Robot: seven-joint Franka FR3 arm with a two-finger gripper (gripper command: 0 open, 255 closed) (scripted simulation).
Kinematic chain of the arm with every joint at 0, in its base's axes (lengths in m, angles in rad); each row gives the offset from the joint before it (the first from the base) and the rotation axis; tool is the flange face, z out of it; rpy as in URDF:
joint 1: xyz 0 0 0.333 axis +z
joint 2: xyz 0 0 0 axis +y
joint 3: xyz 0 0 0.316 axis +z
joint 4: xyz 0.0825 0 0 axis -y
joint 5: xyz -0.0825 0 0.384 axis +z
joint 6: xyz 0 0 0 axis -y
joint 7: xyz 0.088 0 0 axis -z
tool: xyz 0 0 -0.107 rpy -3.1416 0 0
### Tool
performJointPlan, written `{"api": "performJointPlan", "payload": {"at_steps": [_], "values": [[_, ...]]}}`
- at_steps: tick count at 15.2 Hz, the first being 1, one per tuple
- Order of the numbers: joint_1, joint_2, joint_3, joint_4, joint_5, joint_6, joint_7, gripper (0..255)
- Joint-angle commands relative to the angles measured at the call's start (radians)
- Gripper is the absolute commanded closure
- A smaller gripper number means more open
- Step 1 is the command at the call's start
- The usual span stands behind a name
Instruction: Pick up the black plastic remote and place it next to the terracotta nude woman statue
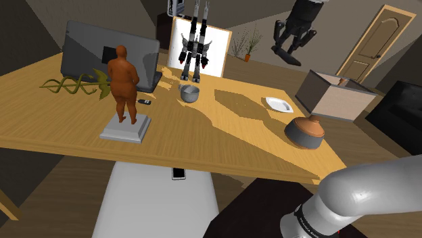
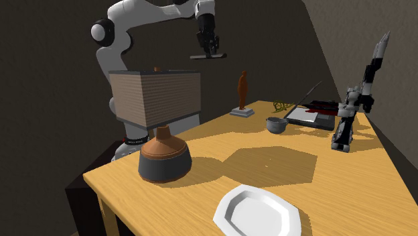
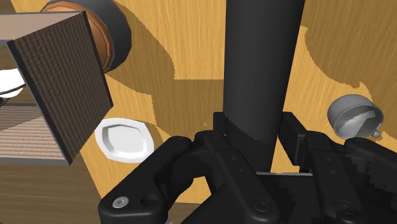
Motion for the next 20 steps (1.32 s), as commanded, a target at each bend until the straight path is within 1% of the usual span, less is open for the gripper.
{"api": "performJointPlan", "payload": {"at_steps": [1,7,12,16,20], "values": [[0.011,0.013,0.039,0.021,0.007,-0.012,0.050,255],[0.041,0.075,0.164,0.094,0.019,-0.036,0.204,255],[0.065,0.162,0.275,0.190,0.006,-0.062,0.340,255],[0.088,0.260,0.371,0.293,-0.029,-0.090,0.458,255],[0.126,0.391,0.474,0.426,-0.100,-0.134,0.588,255]]}}
